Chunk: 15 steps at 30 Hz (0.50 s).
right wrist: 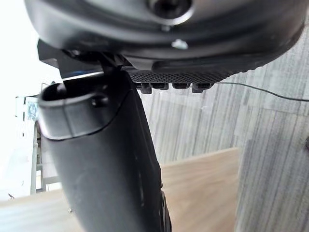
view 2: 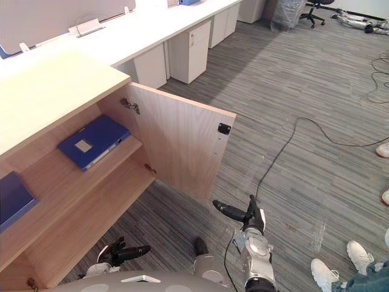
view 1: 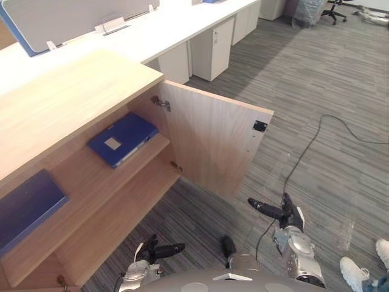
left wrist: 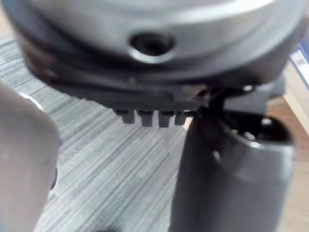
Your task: Walk over to the cabinet, pick up the folder, carry it to the office cabinet, place the folder inside the office cabinet, then close the office cabinet door
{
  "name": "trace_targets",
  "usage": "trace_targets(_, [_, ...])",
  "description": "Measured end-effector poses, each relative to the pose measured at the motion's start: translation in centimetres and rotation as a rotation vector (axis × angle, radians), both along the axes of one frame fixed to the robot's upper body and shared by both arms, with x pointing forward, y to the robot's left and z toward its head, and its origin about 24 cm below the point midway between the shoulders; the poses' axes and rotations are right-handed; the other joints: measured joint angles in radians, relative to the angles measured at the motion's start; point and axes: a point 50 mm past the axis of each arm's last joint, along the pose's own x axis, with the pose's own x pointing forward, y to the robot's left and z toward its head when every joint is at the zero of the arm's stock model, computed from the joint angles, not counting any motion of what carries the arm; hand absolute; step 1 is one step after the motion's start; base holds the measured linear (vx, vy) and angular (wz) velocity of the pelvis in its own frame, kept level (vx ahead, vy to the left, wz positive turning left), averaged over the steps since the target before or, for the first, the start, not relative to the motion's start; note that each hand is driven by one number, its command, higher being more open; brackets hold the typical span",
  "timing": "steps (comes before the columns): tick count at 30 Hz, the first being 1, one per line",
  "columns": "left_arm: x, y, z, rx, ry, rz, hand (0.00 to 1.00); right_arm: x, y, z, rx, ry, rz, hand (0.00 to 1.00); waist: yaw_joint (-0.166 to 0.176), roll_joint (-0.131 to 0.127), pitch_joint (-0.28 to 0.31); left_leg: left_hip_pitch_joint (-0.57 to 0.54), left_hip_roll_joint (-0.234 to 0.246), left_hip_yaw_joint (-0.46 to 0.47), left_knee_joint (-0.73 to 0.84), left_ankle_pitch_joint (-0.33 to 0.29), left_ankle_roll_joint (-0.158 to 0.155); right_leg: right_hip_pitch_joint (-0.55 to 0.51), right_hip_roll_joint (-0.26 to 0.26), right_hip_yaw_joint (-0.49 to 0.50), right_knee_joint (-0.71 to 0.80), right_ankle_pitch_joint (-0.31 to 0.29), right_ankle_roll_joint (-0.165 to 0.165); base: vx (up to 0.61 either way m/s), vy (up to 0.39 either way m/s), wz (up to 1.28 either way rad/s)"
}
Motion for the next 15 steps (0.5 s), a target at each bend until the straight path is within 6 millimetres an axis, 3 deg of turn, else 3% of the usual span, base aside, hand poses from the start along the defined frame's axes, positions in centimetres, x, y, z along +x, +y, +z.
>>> trace_targets(2, [-0.2,-0.2,-0.1,-0.002,0.007,-0.016,1.0,0.1,-1.1,0.4,-0.029,-0.006,-0.017,1.0,0.003,0.011,-0.007,0.01,0.011,-0.013,0.0,-0.011,-0.015,0.011,0.013,-0.012,-0.007,0.021,0.009,0.15,-0.018,-0.01])
trace_targets(7, [-0.1,-1.1,-0.1,-0.009,0.011,-0.102,1.0,4.9,-4.4,4.4,-0.165,-0.123,0.013,1.0,0.005,0.042,-0.012,0.004,0.016,-0.055,-0.018,-0.007,-0.012,0.05,0.035,-0.009,-0.124,0.086,0.042,0.1,-0.002,-0.09])
trace_targets(10, [0.0,-0.4,0.0,0.014,0.007,-0.116,1.0,7.9,-5.6,7.2,-0.229,-0.198,0.045,1.0,0.013,0.034,-0.012,-0.007,0.005,-0.084,-0.019,-0.003,-0.009,0.1,0.026,-0.017,-0.242,0.143,0.044,0.02,0.003,0.08])
trace_targets(15, [-0.2,1.4,0.1,0.065,0.015,-0.12,1.0,11.4,-6.1,10.2,-0.249,-0.266,0.117,1.0,0.037,0.032,-0.013,-0.016,0.011,-0.147,-0.018,-0.001,-0.012,0.114,0.021,-0.058,-0.248,0.144,0.045,0.0,-0.015,0.24])
